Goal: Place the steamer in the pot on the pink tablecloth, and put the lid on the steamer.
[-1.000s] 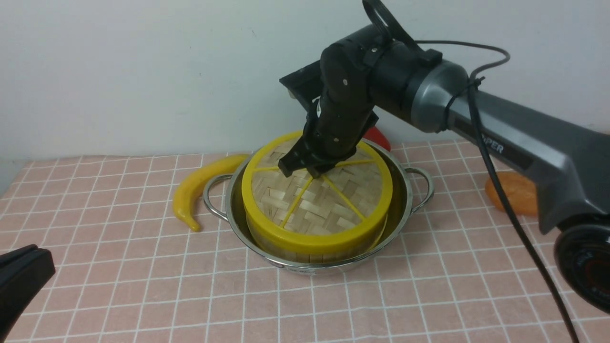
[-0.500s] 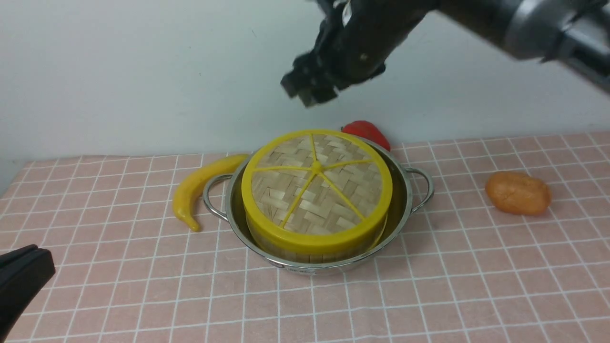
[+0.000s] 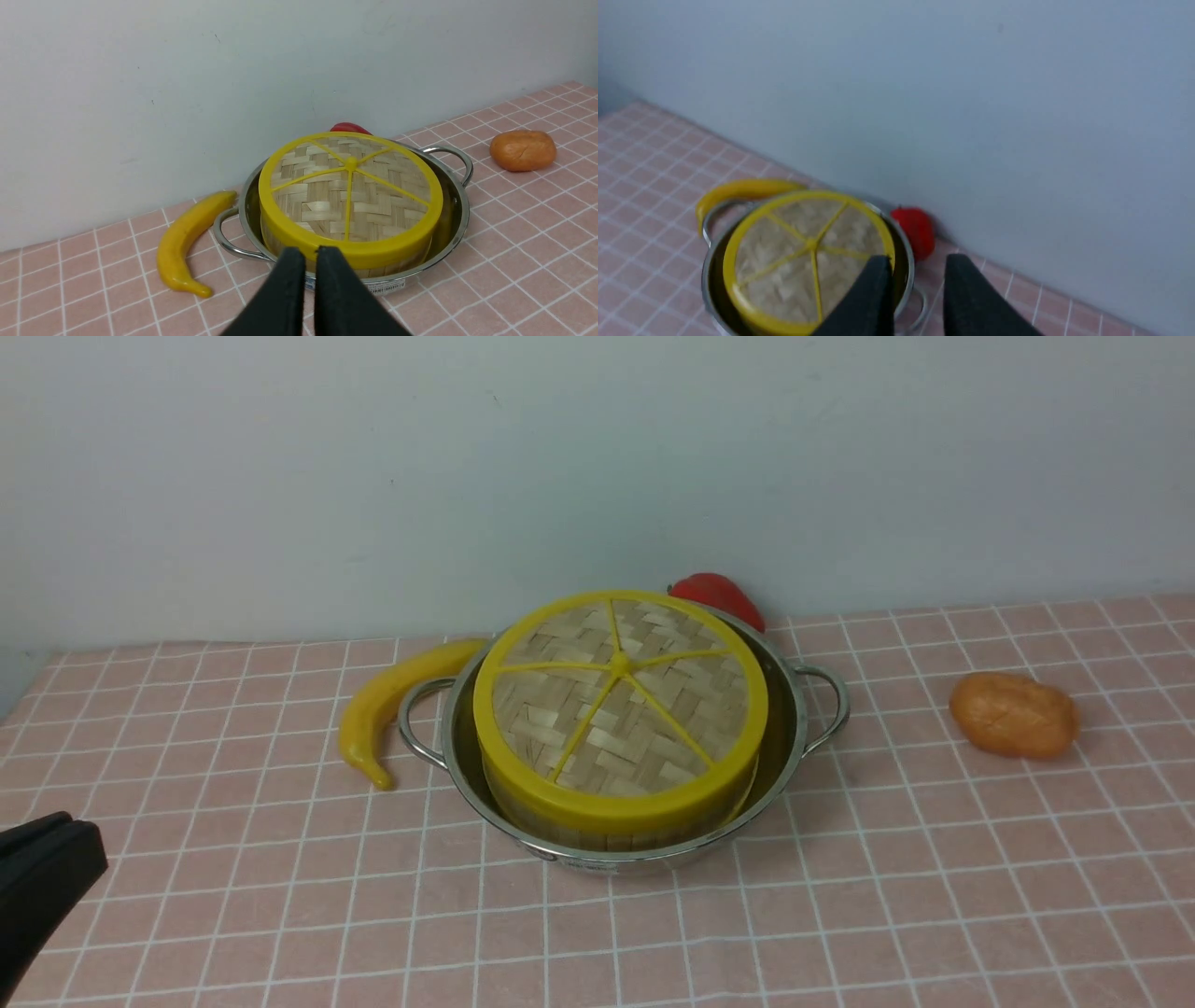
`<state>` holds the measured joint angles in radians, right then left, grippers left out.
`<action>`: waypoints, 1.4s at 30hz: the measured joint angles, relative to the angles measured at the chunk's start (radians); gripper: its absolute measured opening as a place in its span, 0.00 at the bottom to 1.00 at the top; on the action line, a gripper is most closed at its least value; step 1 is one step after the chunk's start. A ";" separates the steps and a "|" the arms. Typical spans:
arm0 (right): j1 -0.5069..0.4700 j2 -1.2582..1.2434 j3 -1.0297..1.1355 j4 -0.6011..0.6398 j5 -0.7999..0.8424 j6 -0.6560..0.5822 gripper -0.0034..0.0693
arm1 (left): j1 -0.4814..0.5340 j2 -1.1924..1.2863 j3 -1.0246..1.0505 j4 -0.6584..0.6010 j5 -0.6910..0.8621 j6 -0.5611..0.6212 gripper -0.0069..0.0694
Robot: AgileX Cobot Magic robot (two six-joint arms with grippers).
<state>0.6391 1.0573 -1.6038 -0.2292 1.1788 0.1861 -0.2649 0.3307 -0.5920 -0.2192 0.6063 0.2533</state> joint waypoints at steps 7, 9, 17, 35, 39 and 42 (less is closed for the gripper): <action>0.000 -0.296 0.701 -0.058 -0.492 0.089 0.03 | 0.000 0.000 0.000 0.000 0.008 0.000 0.15; 0.000 -0.320 0.769 -0.060 -0.559 0.103 0.03 | 0.000 0.000 0.000 0.000 0.008 0.000 0.15; 0.000 -0.388 0.955 -0.031 -0.732 0.168 0.03 | 0.000 0.000 0.000 0.001 0.008 0.000 0.17; -0.263 -0.632 1.122 -0.060 -0.782 0.135 0.10 | 0.000 0.000 0.000 -0.002 0.008 0.000 0.21; -0.380 -0.800 1.247 -0.060 -0.825 0.138 0.11 | 0.000 0.000 0.000 -0.005 0.008 0.000 0.23; -0.457 -0.896 1.327 -0.060 -0.839 0.151 0.13 | 0.000 0.000 0.000 -0.005 0.008 0.000 0.23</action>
<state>0.1820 0.1609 -0.2765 -0.2895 0.3399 0.3370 -0.2649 0.3307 -0.5920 -0.2239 0.6140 0.2533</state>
